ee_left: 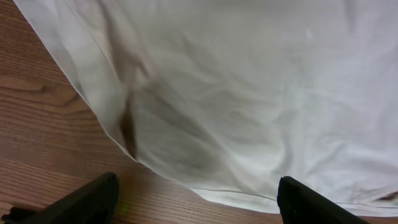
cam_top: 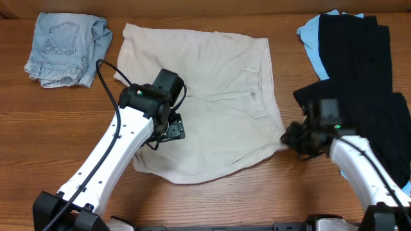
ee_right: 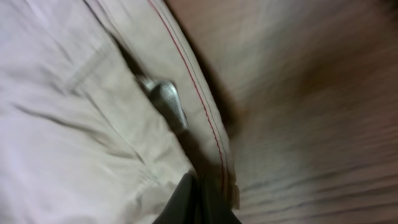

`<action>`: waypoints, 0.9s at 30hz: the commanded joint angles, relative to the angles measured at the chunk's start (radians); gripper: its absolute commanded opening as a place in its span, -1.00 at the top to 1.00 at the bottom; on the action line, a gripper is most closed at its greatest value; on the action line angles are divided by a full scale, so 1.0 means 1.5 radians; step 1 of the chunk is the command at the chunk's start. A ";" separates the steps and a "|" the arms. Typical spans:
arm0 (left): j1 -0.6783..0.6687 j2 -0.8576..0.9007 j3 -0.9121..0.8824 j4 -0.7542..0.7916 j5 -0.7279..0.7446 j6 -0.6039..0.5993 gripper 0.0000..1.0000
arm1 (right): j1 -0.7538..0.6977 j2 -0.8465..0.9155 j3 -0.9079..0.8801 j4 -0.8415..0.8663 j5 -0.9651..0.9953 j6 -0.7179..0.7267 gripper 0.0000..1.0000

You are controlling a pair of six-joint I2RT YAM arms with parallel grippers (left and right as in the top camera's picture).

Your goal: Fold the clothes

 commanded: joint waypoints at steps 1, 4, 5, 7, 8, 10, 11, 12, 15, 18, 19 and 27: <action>0.000 -0.005 -0.004 0.005 -0.011 -0.002 -0.68 | -0.076 -0.007 0.103 -0.012 0.011 -0.033 0.92; 0.000 -0.005 -0.008 0.008 -0.011 -0.001 -0.67 | -0.112 -0.007 0.136 -0.013 -0.003 -0.048 0.92; 0.000 -0.005 -0.011 0.007 -0.011 -0.001 -0.68 | -0.121 -0.007 0.143 -0.013 -0.009 -0.050 0.86; 0.000 -0.005 -0.023 0.009 -0.004 0.000 -0.67 | -0.127 -0.007 0.145 -0.009 -0.015 -0.050 0.57; 0.000 -0.005 -0.032 0.016 0.009 0.011 -0.66 | -0.127 -0.007 0.145 -0.008 -0.015 -0.050 0.42; -0.001 -0.005 -0.054 0.039 0.050 0.048 -0.61 | -0.126 -0.007 0.145 -0.009 -0.015 -0.050 0.23; -0.002 -0.005 -0.067 0.053 0.075 0.068 -0.57 | -0.125 -0.007 0.145 -0.009 -0.016 -0.050 0.20; -0.004 -0.005 -0.082 0.069 0.104 0.093 -0.54 | -0.125 -0.007 0.145 -0.009 -0.016 -0.050 0.18; -0.019 -0.005 -0.119 0.089 0.139 0.126 -0.46 | -0.125 -0.007 0.145 -0.009 -0.016 -0.052 0.14; -0.036 -0.005 -0.152 0.087 0.138 0.114 -0.40 | -0.125 -0.007 0.145 -0.011 -0.016 -0.052 0.13; -0.039 -0.005 -0.163 0.084 0.138 0.098 -0.37 | -0.125 -0.007 0.145 -0.011 -0.016 -0.052 0.13; -0.041 -0.005 -0.233 0.074 0.117 -0.003 -0.33 | -0.125 -0.007 0.145 -0.014 -0.016 -0.059 0.12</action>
